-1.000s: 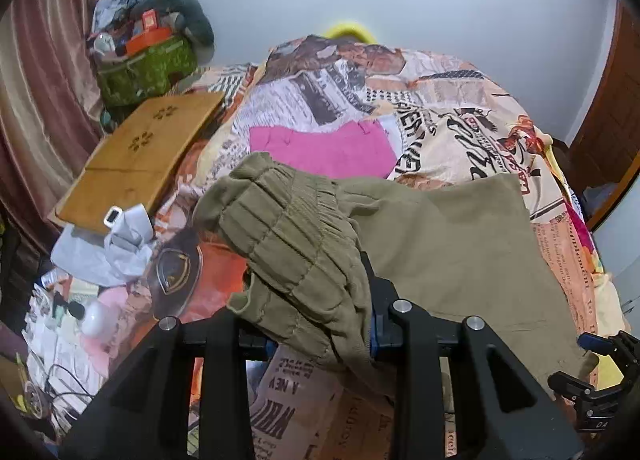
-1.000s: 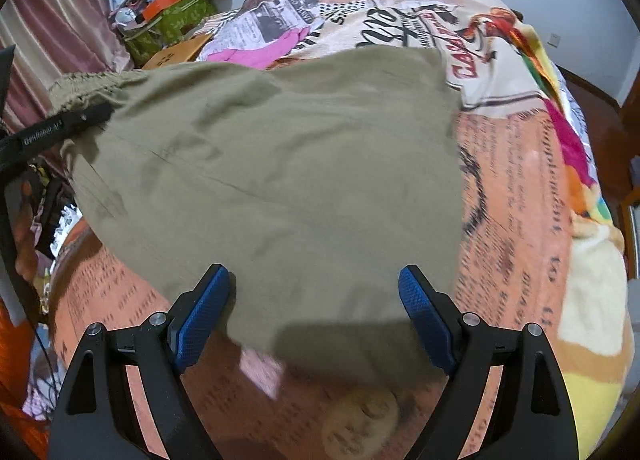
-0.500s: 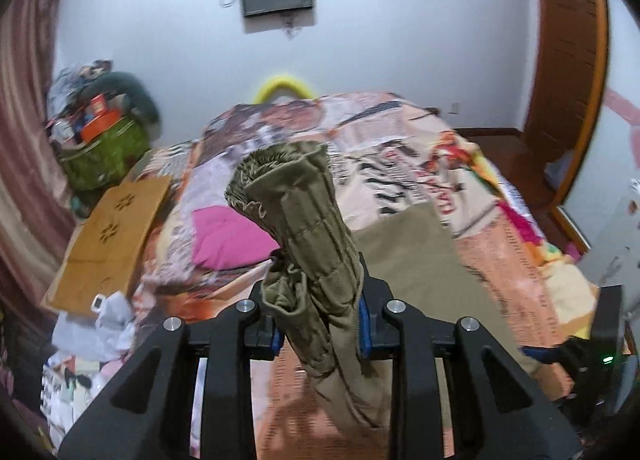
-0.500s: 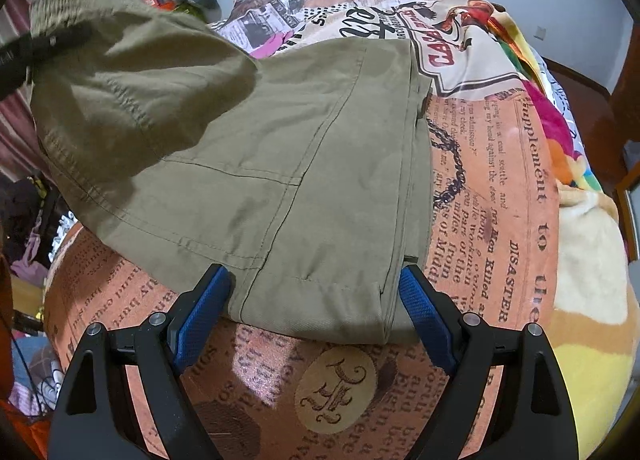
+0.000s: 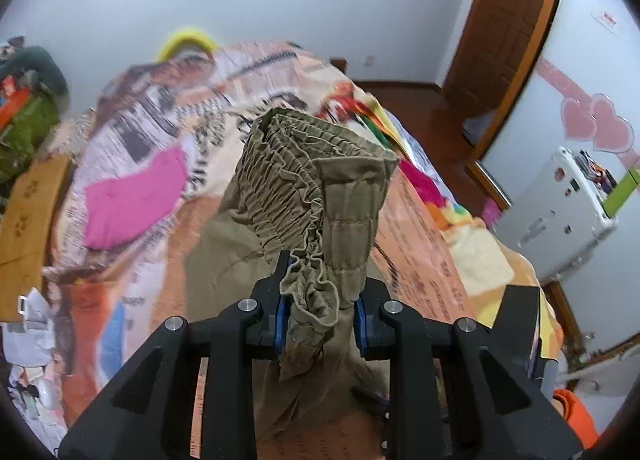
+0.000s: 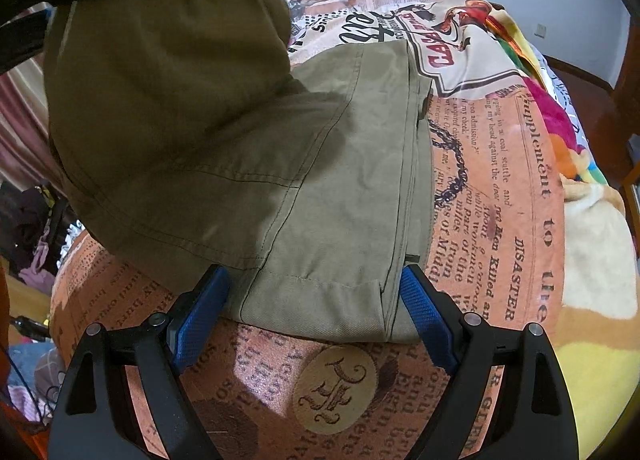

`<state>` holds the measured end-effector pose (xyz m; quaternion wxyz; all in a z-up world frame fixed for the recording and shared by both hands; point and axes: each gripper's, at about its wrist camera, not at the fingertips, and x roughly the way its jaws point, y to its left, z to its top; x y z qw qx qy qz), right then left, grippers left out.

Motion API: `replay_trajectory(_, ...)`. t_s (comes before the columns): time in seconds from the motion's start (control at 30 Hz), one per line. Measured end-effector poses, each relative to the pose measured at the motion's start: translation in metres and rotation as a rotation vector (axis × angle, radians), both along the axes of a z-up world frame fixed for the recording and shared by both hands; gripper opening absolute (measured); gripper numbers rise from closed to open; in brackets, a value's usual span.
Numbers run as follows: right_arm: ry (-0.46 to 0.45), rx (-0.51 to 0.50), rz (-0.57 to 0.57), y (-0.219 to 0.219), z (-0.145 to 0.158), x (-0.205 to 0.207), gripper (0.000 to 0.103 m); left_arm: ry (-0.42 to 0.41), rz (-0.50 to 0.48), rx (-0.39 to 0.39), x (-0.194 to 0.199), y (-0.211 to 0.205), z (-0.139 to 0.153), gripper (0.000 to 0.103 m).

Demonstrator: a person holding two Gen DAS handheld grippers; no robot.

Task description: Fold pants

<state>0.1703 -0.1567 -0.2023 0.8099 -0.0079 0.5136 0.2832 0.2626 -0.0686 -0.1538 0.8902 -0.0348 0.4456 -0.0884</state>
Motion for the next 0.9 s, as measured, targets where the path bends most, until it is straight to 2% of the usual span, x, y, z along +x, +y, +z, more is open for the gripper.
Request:
replay_trajectory(0.1, 0.000, 0.006, 0.001, -0.002, 0.000, 0.000, 0.086, 0.045, -0.039, -0.017, 0.002, -0.006, -0.007, 0.026)
replay_trajectory(0.17, 0.000, 0.010, 0.000, -0.002, 0.000, 0.000, 0.086, 0.069, -0.064, 0.000, 0.002, -0.010, -0.011, 0.028)
replay_trajectory(0.23, 0.000, 0.012, 0.000, -0.002, 0.000, 0.000, 0.086, 0.079, -0.079, 0.008, 0.001, -0.014, -0.013, 0.041)
replay_trajectory(0.27, 0.000, 0.013, 0.000, -0.002, 0.000, 0.000, 0.086, 0.086, -0.091, -0.013, 0.001, -0.015, -0.013, 0.047)
replay_trajectory(0.33, 0.000, 0.017, -0.002, -0.002, -0.001, 0.000, 0.086, 0.085, -0.102, -0.075, 0.001, -0.012, -0.011, 0.072)
replay_trajectory(0.4, 0.000, 0.020, -0.003, -0.002, -0.001, 0.000, 0.086, 0.058, -0.078, -0.098, 0.000, -0.007, -0.005, 0.077)
replay_trajectory(0.6, 0.007, 0.027, -0.009, -0.003, -0.002, 0.000, 0.087, 0.032, -0.002, -0.041, 0.011, 0.014, -0.001, 0.077)
replay_trajectory(0.67, 0.007, 0.028, -0.010, -0.003, -0.002, 0.000, 0.087, 0.029, 0.022, -0.017, 0.018, 0.025, -0.002, 0.081)
replay_trajectory(0.77, 0.008, 0.027, -0.010, -0.003, -0.002, 0.000, 0.087, 0.026, 0.061, 0.053, 0.040, 0.042, -0.011, 0.093)
replay_trajectory(0.83, 0.008, 0.029, -0.011, -0.003, -0.002, -0.001, 0.087, 0.056, 0.089, 0.122, 0.060, 0.055, -0.025, 0.095)
replay_trajectory(0.9, 0.009, 0.031, -0.013, -0.004, -0.002, 0.000, 0.087, 0.103, 0.114, 0.158, 0.078, 0.065, -0.039, 0.095)
